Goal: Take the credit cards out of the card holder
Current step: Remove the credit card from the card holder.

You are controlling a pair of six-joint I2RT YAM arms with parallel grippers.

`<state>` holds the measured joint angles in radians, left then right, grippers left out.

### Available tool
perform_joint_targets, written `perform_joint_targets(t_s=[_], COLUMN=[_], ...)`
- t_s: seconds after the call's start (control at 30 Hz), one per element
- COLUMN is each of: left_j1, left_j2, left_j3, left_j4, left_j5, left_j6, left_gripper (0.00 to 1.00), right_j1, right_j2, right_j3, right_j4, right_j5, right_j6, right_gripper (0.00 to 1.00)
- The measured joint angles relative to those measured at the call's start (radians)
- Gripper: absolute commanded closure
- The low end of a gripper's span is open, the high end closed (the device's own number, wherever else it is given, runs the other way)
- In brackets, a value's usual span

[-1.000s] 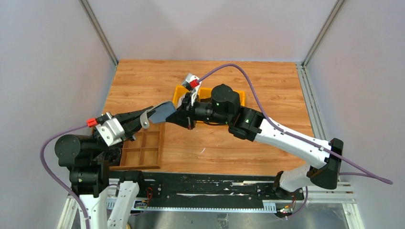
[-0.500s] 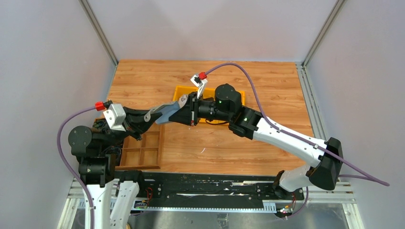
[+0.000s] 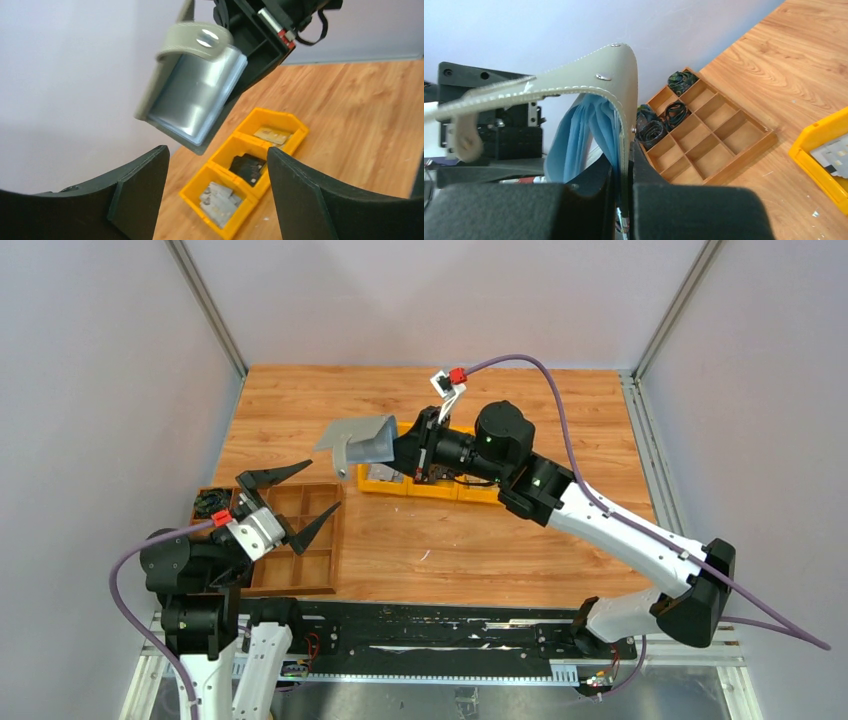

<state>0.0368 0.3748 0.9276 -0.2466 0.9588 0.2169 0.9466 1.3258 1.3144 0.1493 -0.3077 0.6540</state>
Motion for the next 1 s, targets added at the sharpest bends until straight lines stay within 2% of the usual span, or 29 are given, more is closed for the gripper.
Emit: perform_joint_targets(t_s=[0.2,0.37,0.43,0.6,0.8,0.9,1.0], left_j1=[0.0,0.0,0.0,0.0,0.0,0.0,0.0], left_j2=[0.0,-0.005,-0.01,-0.014,-0.03,-0.029,-0.013], left_j3=[-0.016,-0.015,-0.012,0.045,0.071,0.074,0.1], left_j4=[-0.085,-0.138,-0.153,-0.196,-0.121,-0.03,0.024], left_j5=[-0.021,-0.021,-0.02,0.003,0.02,0.027,0.048], left_j6=[0.285,0.386,0.386,0.369,0.261,0.157,0.073], left_gripper=[0.22,0.26,0.27,0.32,0.51,0.55,0.57], right_j1=[0.003,-0.022,-0.047,-0.106,-0.111,-0.108,-0.102], right_j2=[0.02,0.048,0.077,0.201,0.32,0.363,0.386], right_j3=[0.039,0.038,0.032,0.0,0.002,0.027,0.052], right_j4=[-0.039,0.028,0.134,0.611,1.034,1.192,1.273], right_j5=[-0.099,-0.3,-0.41,-0.658,-0.792,-0.828,-0.852], right_j6=[0.021,0.149,0.252,0.642,0.996,1.13,1.211], right_gripper=[1.0,1.0,1.0,1.0,1.0,1.0,1.0])
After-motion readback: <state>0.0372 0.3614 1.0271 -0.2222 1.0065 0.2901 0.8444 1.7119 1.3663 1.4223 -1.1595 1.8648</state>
